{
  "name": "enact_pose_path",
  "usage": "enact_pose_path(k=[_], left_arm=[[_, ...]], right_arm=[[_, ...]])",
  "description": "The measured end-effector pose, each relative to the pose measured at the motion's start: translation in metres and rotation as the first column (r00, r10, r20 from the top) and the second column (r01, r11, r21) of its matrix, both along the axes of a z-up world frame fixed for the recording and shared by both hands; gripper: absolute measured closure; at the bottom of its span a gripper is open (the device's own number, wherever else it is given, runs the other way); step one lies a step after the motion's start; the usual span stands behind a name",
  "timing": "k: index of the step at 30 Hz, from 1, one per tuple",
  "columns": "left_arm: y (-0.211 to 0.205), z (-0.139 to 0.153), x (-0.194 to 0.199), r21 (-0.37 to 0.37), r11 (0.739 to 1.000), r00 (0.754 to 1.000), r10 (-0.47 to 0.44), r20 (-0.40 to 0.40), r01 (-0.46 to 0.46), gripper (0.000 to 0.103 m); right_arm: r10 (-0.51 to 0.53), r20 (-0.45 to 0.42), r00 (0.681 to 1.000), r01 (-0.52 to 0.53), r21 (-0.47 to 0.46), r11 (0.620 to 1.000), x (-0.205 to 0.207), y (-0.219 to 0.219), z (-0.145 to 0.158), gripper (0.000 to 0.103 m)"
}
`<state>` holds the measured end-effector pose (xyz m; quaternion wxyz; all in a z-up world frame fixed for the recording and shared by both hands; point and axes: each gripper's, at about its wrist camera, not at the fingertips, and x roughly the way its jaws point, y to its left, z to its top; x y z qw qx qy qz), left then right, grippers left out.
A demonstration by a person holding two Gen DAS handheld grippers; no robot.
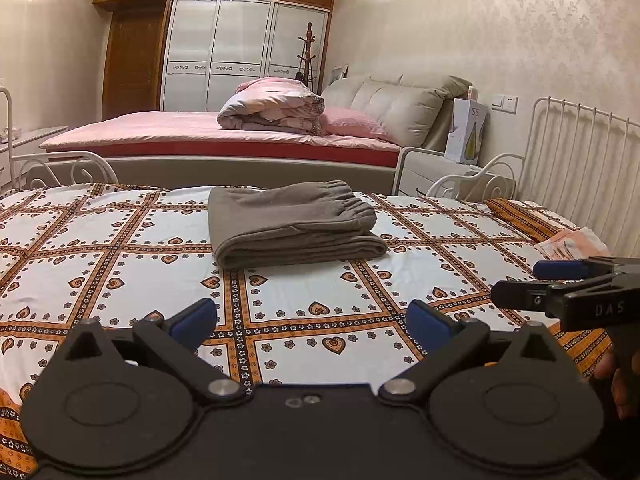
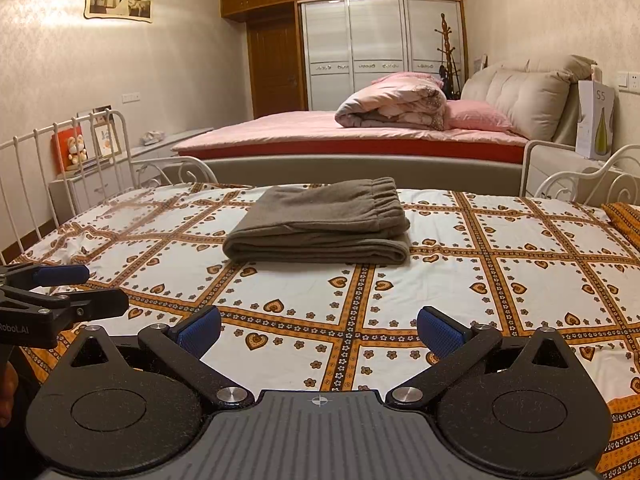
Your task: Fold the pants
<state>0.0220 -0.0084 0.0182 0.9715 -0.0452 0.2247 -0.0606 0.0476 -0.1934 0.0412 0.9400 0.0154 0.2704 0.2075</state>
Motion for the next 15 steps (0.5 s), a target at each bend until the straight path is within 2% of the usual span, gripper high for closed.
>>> enact_pose_path(k=[15], left_arm=[[0.0003,0.0001,-0.0010,0.016,1.000,1.000,-0.014,0.011,0.013,0.008]], right_arm=[[0.017,0.003,1.000,-0.017,-0.013,1.000,0.0002,-0.0011,-0.0040,0.000]])
